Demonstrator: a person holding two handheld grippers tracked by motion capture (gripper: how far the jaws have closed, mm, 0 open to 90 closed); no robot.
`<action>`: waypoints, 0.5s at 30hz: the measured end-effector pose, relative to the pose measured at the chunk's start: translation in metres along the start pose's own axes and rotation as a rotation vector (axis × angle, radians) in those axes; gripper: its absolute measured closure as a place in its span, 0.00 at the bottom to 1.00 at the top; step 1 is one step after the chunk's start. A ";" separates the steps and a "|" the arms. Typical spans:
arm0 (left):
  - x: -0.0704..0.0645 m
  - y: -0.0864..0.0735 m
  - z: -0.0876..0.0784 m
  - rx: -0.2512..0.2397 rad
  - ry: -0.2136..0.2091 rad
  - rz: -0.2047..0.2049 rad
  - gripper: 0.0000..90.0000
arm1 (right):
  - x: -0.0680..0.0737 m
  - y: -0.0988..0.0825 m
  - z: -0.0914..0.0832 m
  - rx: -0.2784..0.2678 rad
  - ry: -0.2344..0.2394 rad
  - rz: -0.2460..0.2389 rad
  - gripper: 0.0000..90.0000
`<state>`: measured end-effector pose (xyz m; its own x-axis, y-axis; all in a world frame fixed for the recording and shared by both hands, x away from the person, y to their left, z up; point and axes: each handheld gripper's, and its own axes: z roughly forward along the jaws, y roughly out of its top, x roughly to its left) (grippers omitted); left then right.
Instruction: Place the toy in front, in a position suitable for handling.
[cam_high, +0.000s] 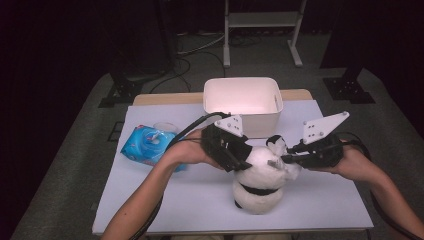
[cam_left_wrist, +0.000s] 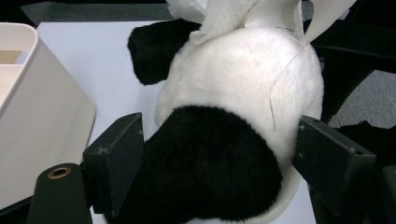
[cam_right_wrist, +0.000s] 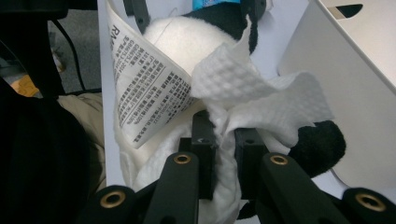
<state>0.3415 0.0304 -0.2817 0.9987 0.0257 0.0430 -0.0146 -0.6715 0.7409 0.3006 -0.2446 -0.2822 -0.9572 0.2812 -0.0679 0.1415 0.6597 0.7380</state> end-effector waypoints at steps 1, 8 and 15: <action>0.000 -0.001 -0.002 0.000 0.003 -0.005 0.21 | 0.000 0.000 0.000 0.002 -0.006 0.001 0.90; 0.000 -0.015 -0.012 0.013 0.024 -0.059 0.17 | -0.010 -0.008 -0.001 0.008 -0.041 0.034 0.90; -0.002 -0.034 0.000 0.037 -0.016 -0.101 0.17 | -0.012 -0.009 -0.001 0.004 -0.036 0.046 0.90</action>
<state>0.3399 0.0529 -0.3071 0.9957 0.0827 -0.0419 0.0877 -0.6931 0.7155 0.3104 -0.2545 -0.2876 -0.9401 0.3358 -0.0583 0.1858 0.6484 0.7383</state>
